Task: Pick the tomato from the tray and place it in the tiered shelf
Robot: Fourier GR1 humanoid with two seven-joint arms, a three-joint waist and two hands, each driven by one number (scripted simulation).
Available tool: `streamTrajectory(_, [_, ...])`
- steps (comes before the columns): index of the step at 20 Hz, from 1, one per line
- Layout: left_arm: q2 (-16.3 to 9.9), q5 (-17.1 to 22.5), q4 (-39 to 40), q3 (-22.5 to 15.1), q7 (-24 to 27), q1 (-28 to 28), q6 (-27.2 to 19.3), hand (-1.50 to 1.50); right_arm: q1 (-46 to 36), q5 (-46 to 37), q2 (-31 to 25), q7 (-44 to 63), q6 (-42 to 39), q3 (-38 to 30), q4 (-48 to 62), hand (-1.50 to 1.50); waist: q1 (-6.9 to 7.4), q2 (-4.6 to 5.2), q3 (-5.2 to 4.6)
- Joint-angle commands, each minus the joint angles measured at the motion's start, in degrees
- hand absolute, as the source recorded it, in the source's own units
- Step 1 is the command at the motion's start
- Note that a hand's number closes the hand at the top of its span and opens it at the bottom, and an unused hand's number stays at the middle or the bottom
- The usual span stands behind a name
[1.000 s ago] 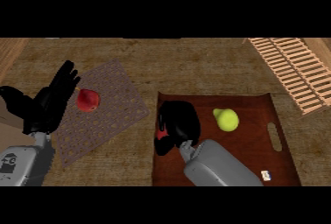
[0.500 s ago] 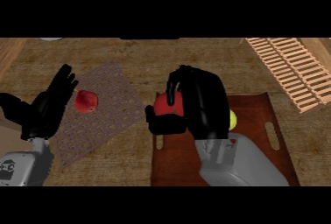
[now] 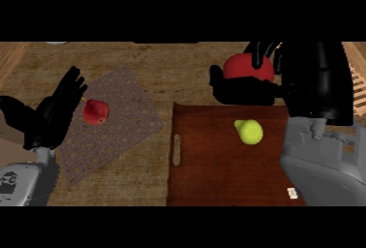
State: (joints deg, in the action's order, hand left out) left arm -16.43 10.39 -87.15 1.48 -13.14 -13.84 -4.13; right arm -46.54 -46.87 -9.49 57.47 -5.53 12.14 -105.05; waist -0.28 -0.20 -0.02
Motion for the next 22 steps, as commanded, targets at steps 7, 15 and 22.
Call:
streamTrajectory(7, [0.26, -0.48, 1.87, 1.34, 1.94, -0.17, 1.57, 0.00, -1.96, 5.39, -11.99, -4.07, -7.28, -16.25, 5.17, 1.50, 0.16, 0.24, 0.01])
streamTrajectory(15, [2.04, -1.92, 0.77, 0.77, 1.76, 0.51, 1.10, 0.00, 2.51, 9.18, -16.19, -13.99, -1.69, -26.53, 11.88, 1.50, 0.48, 0.26, 0.03])
streamTrajectory(22, [4.00, -3.02, 2.16, -0.39, 2.25, -0.92, 1.28, 0.00, 7.76, 13.55, -20.53, -26.48, 1.91, -34.62, 20.00, 1.50, 0.41, 0.40, 0.05])
